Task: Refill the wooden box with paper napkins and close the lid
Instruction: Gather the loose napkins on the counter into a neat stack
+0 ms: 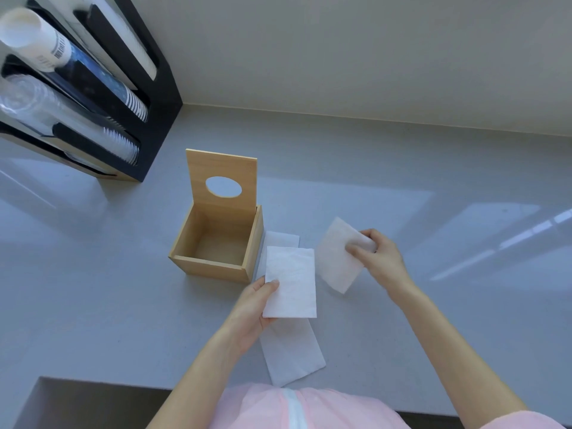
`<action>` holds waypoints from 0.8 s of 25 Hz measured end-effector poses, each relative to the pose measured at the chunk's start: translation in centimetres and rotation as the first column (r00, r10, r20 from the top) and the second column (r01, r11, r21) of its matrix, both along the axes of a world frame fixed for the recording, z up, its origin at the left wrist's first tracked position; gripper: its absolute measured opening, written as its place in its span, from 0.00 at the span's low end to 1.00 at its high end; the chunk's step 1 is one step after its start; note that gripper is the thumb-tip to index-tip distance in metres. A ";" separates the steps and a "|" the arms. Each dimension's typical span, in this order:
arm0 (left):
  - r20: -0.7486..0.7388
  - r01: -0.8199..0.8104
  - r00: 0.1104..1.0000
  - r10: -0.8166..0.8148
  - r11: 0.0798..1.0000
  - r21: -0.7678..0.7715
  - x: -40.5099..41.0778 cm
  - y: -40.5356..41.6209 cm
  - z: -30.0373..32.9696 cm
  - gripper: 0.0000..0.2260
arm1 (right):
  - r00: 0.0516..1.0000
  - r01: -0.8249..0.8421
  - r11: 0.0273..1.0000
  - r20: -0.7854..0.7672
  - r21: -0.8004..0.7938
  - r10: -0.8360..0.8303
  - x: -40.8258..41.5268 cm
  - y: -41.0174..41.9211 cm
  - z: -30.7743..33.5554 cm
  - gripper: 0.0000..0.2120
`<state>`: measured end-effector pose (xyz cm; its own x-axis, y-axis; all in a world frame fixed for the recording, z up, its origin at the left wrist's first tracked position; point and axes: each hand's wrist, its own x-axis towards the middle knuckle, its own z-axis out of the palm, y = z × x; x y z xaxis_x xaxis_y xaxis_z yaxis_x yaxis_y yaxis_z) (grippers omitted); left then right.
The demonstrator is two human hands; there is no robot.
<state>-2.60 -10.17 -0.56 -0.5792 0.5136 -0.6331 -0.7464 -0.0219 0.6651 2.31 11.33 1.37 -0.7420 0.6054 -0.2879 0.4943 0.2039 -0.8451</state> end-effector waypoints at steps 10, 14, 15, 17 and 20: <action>-0.016 0.073 0.997 -0.072 0.997 0.033 -0.1 0.7 0.5 0.12 | 0.889 -0.455 0.780 -0.165 -0.430 0.427 0.6 -1.2 5.0 0.09; -0.083 0.192 0.979 -0.185 0.977 0.088 0.4 1.1 1.1 0.15 | 0.873 -0.464 0.782 -0.068 -0.416 0.482 -0.8 -3.3 3.2 0.08; -0.081 0.179 0.982 -0.172 0.981 0.082 0.5 1.0 1.2 0.14 | 0.876 -0.454 0.799 -0.033 -0.395 0.481 -1.1 -3.6 2.7 0.08; -0.070 0.152 0.987 -0.148 0.987 0.060 0.6 0.7 1.2 0.12 | 0.887 -0.424 0.836 0.026 -0.349 0.461 -1.6 -3.9 2.0 0.08; -0.046 0.132 0.990 -0.130 0.991 0.038 0.6 0.5 1.1 0.12 | 0.915 -0.369 0.870 0.038 -0.325 0.402 -2.0 -3.8 1.4 0.08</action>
<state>-1.99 -9.65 0.50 -0.5318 0.6120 -0.5854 -0.7151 0.0458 0.6975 0.27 7.52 2.80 -0.8549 0.1468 -0.4976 0.5157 0.1369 -0.8457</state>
